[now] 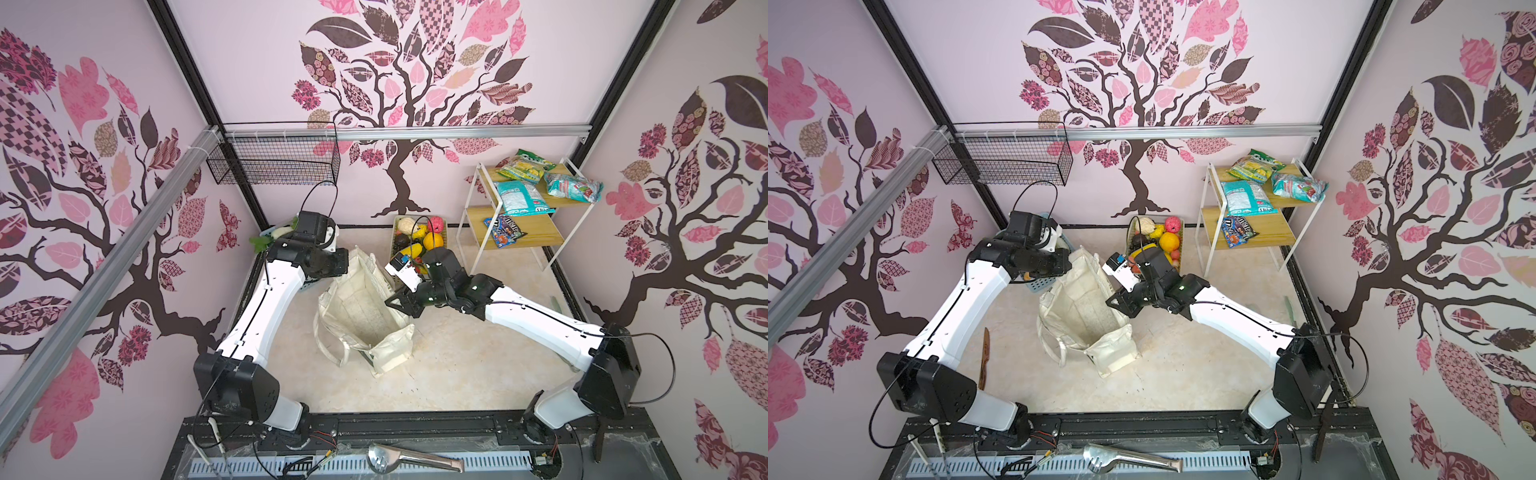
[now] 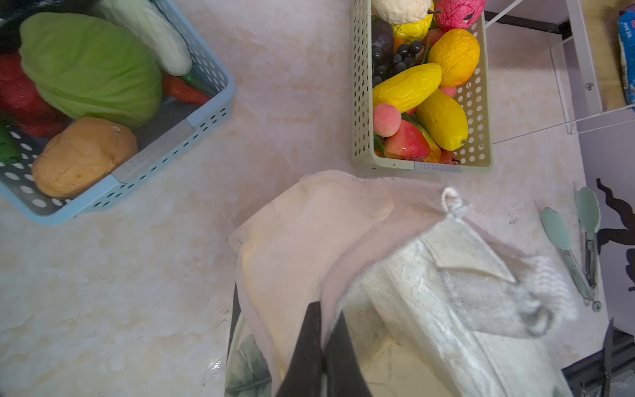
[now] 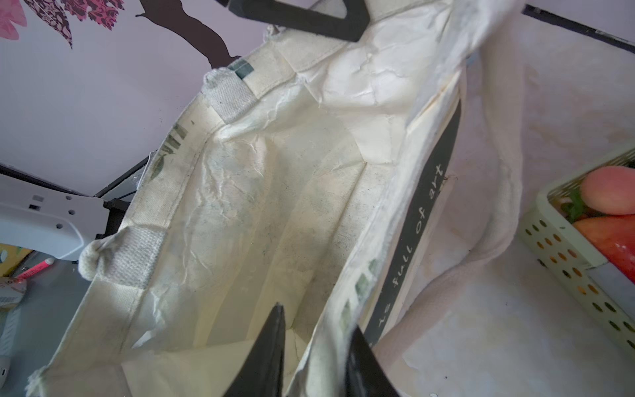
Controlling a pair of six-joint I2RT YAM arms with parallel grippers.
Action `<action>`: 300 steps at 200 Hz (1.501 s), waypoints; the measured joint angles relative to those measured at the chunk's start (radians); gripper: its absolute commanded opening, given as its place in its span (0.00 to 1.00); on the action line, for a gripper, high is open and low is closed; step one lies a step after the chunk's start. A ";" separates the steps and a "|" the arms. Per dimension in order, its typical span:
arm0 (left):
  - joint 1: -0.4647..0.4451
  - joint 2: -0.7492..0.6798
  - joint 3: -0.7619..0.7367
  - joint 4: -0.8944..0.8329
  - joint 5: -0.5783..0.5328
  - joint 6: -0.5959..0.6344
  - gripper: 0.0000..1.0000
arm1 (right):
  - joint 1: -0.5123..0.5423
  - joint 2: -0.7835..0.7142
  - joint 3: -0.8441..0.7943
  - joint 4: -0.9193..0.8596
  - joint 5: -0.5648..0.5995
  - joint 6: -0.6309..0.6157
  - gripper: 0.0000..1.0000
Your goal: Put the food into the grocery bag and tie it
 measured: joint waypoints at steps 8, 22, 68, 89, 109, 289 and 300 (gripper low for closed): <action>-0.003 0.010 0.002 0.011 0.016 -0.001 0.00 | 0.000 0.000 0.000 0.002 0.013 0.013 0.32; -0.013 0.034 0.007 0.030 0.026 -0.002 0.00 | -0.002 0.000 0.000 0.003 0.042 0.029 0.36; -0.070 0.115 0.035 0.074 0.011 -0.003 0.00 | -0.045 0.000 0.000 0.003 0.121 0.086 0.43; -0.086 0.132 0.052 0.083 0.003 -0.004 0.00 | -0.101 -0.005 -0.004 0.004 0.139 0.111 0.50; -0.100 0.153 0.076 0.083 -0.011 -0.003 0.00 | -0.151 -0.034 -0.028 0.003 0.164 0.123 0.57; -0.117 -0.073 0.029 -0.022 -0.291 -0.120 0.79 | -0.374 0.142 -0.022 0.048 0.383 0.147 0.74; -0.117 -0.128 -0.019 -0.029 -0.287 -0.138 0.79 | -0.374 0.158 -0.019 0.051 0.389 0.147 0.74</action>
